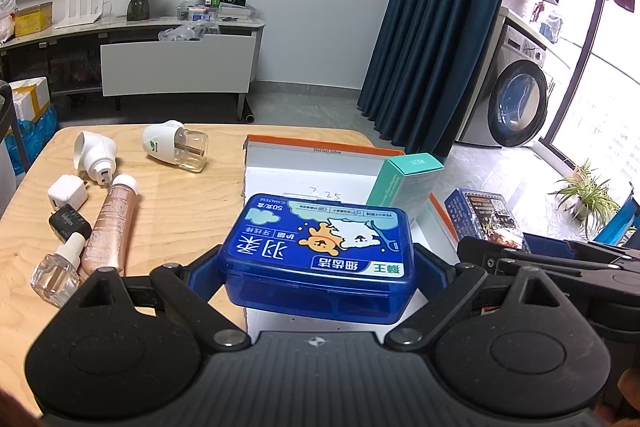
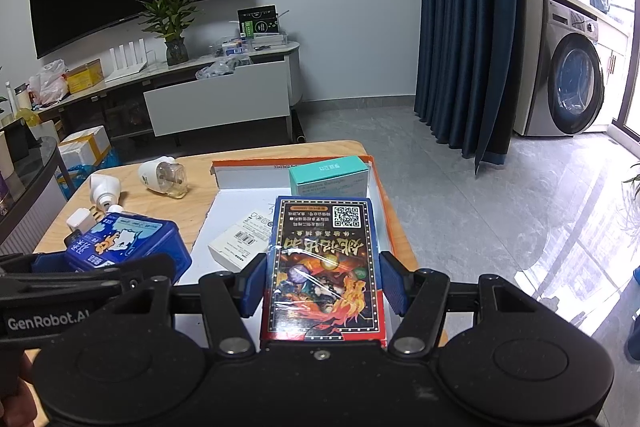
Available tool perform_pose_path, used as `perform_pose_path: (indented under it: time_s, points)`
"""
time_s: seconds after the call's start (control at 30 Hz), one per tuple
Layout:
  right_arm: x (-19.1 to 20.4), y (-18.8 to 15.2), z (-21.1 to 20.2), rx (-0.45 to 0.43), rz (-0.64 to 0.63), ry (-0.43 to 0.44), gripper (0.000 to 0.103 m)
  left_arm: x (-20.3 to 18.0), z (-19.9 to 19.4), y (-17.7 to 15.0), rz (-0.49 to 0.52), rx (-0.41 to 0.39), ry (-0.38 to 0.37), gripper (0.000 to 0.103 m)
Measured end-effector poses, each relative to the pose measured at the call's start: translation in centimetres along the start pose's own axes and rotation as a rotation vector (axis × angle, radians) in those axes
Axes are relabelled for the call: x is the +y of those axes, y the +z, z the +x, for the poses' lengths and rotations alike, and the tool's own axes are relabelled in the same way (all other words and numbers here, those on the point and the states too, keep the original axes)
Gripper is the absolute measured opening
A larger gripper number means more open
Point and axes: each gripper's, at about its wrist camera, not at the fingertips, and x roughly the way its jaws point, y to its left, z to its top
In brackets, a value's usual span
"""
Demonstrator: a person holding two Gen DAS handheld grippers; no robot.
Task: Organize rigid objects
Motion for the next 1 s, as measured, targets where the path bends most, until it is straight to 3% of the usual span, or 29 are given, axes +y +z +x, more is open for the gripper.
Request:
perform_pose_path:
  time_s: [1.0]
  points:
    - [-0.31, -0.31, 0.25, 0.012, 0.009, 0.0, 0.071, -0.17, 0.12, -0.02, -0.001, 0.004, 0.001, 0.096]
